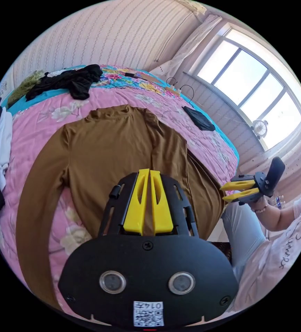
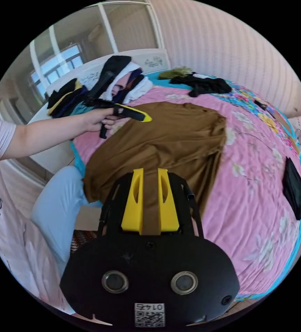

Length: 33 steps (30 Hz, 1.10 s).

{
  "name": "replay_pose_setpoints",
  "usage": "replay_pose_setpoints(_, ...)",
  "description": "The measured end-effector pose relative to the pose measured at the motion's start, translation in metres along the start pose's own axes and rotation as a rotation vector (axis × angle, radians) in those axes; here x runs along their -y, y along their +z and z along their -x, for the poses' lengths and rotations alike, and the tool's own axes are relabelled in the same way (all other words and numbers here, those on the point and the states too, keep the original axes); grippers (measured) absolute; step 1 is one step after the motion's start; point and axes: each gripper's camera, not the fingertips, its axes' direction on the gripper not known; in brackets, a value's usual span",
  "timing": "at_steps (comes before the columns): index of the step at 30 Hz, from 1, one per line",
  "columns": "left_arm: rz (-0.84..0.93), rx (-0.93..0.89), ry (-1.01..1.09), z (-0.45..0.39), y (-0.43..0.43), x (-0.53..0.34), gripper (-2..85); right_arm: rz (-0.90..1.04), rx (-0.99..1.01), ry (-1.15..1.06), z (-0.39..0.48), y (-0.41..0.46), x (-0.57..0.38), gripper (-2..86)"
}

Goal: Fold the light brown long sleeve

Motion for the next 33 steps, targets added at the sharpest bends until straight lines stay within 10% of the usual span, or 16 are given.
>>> replay_pose_setpoints(11, 0.059, -0.049, -0.115, 0.046, 0.112, 0.163, 4.8, -0.084, -0.060, 0.320, -0.207, 0.050, 0.050, 8.2)
replay_pose_setpoints(33, 0.085, -0.287, -0.208, 0.112, 0.175, 0.227, 4.6, -0.120, -0.049, 0.368, -0.296, 0.050, 0.043, -0.3)
